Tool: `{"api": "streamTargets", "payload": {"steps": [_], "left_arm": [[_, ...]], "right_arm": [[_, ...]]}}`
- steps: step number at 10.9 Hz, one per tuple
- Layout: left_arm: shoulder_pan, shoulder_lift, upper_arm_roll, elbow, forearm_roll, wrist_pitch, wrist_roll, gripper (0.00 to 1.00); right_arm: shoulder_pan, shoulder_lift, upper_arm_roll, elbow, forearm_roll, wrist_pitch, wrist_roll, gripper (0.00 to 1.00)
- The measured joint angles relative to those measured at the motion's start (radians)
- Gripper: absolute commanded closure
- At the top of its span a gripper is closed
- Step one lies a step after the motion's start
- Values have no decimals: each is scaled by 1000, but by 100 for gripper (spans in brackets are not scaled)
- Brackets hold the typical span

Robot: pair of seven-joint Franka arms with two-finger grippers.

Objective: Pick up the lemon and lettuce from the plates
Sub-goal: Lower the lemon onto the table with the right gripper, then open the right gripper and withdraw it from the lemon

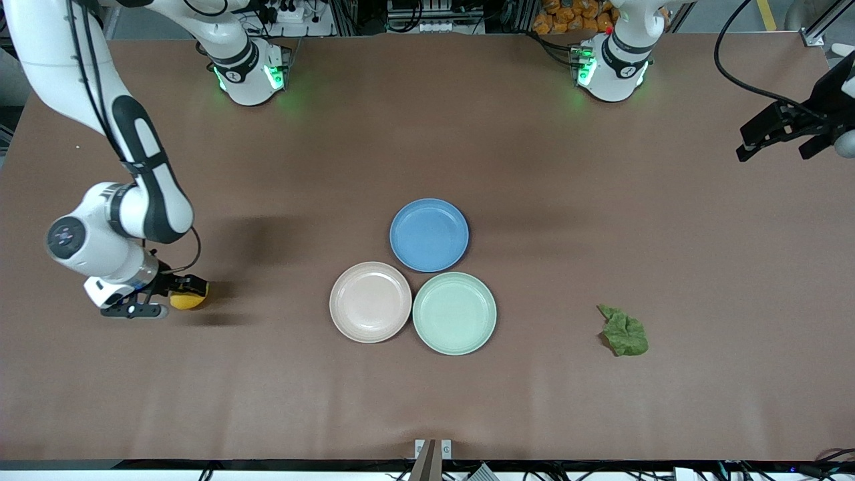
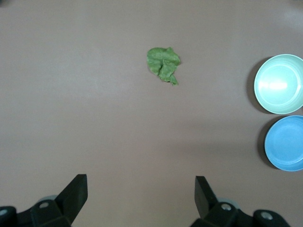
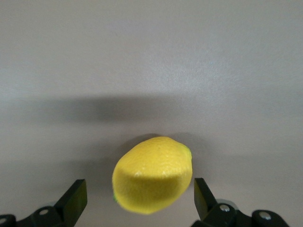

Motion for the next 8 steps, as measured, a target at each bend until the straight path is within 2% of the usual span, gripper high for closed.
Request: {"api": "streamTargets", "payload": {"steps": [1,3,8], "left_arm": [[0,0,0,-10,0,17,0,0],[0,0,0,-23,0,31,0,0],[-1,0,-6,-25,18,46,0,0]], "right_arm": [[-1,-8,-2,46,0,-71,0,0],[-3,-22,-6,101,0,-127,0,0],[-6,-104,-26,117,0,-241,4,0]]}}
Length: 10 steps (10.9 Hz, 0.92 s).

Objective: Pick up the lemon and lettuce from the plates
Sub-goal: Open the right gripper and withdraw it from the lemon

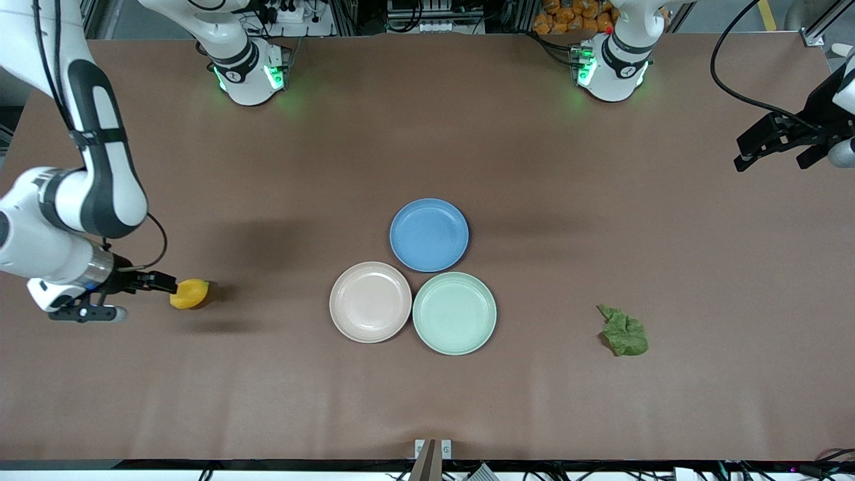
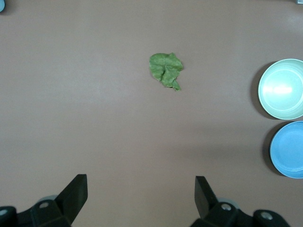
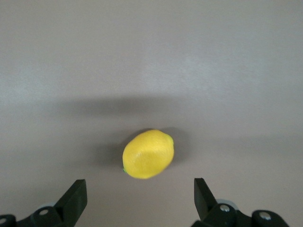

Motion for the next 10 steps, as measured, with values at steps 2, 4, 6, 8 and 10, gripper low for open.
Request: {"api": "streamTargets", "payload": {"steps": [2,4,6,8,10], "left_arm": [[0,0,-2,3,9,3,0,0],[0,0,-2,10,11,5,0,0],[0,0,-2,13,12,6,0,0],[0,0,-2,16,12,7,0,0],[1,0,2,20,12,7,0,0]], "right_arm": [[-1,-47,-17,3,0,-66,15,0],[-2,-79,-27,25,-1,-151,24,0],[-2,-96,-28,79,-16,-239,62,0],[4,-119,-16,142,-58,-309,139,0],[22,-143,-9,207,-68,-400,169,0]]}}
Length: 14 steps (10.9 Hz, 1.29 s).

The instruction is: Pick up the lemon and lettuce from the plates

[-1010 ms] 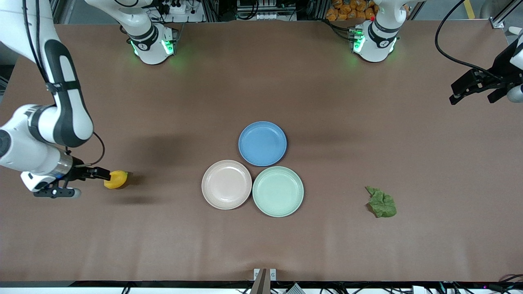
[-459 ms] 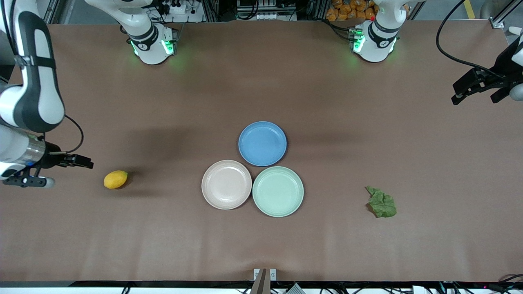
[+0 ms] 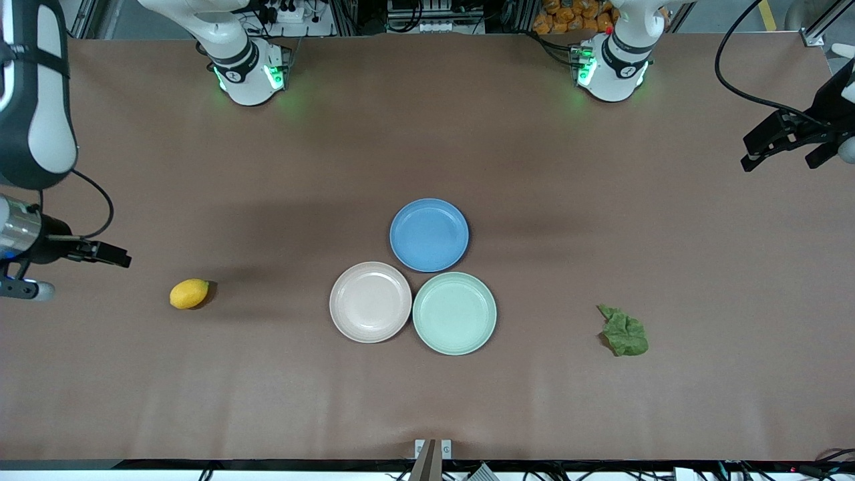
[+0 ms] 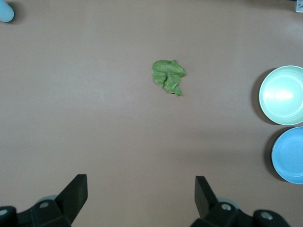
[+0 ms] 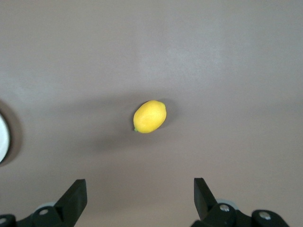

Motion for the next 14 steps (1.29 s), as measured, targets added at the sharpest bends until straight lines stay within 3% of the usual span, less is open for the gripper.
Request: {"api": "streamTargets", "payload": {"steps": [7,10,14], "left_arm": [[1,9,2,5,0,0,0,0],[1,9,2,5,0,0,0,0],[1,9,1,5,0,-1,0,0]], "right_arm": [[-2,-118,-9,99,-11,-200,-5,0],[-2,-122,-5,172,-11,-310,-5,0],[1,-122,0,175,-11,-352,-5,0]]}}
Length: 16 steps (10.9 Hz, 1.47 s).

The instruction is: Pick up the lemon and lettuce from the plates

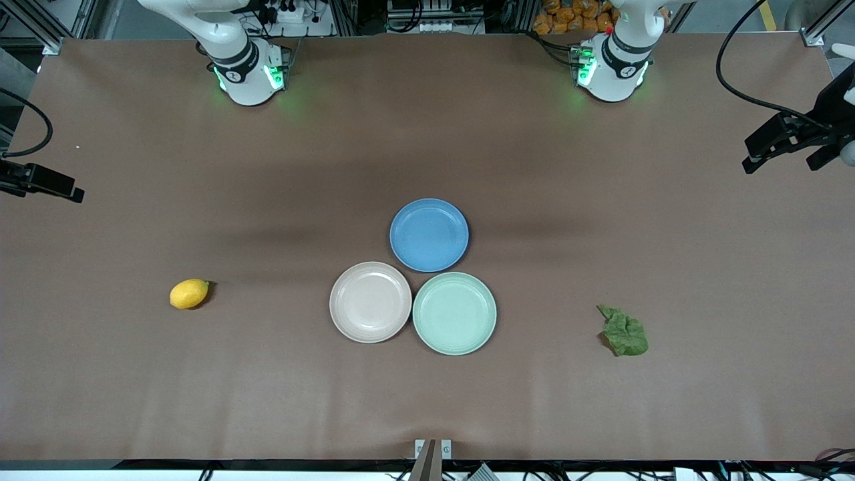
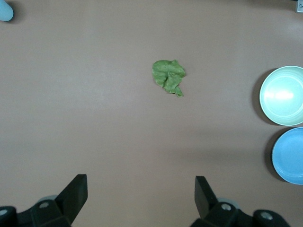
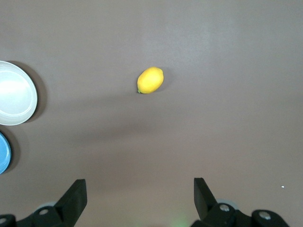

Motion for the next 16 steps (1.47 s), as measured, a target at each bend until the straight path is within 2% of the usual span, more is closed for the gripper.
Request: {"api": "streamTargets", "payload": {"steps": [16], "left_arm": [[0,4,0,0,0,0,0,0]], "right_arm": [[39,0,3,1,-20,40,-2,0]]}}
